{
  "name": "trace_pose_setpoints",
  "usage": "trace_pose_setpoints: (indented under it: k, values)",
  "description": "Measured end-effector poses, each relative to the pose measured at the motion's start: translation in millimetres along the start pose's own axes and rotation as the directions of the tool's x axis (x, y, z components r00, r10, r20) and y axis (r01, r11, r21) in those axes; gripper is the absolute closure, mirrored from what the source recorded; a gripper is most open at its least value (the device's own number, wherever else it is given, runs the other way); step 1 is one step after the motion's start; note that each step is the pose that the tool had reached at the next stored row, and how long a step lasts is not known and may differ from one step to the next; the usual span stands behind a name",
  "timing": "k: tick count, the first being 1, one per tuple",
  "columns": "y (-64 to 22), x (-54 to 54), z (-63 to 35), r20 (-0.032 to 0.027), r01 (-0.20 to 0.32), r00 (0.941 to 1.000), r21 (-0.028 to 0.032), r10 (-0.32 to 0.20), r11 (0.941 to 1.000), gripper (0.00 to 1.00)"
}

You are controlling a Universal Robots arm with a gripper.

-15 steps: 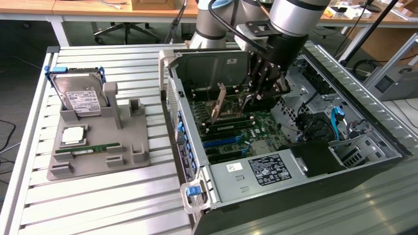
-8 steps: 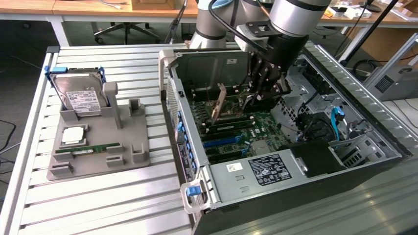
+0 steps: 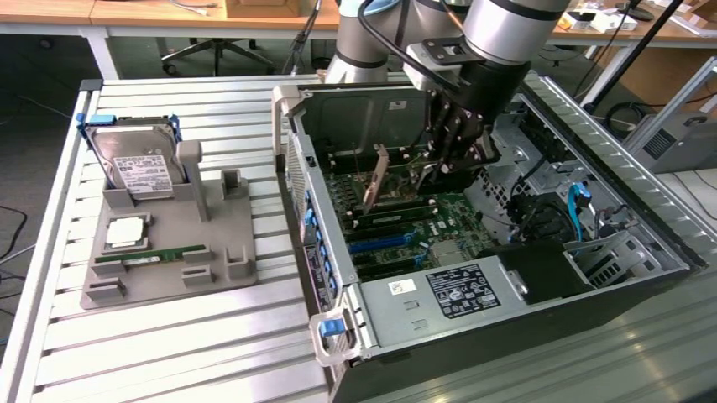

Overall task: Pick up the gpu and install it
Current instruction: 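Insert the gpu into the slot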

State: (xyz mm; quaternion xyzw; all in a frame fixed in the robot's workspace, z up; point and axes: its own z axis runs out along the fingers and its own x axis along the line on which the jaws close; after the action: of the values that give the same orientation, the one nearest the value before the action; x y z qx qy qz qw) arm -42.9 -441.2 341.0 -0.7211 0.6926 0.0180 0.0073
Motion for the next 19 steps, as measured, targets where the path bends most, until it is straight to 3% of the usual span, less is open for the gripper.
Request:
trace_pose_setpoints:
  k: [19]
  values:
    - [0.2,4.0,0.7,0.0,0.0,1.0,0.0,0.0,1.0,0.73]
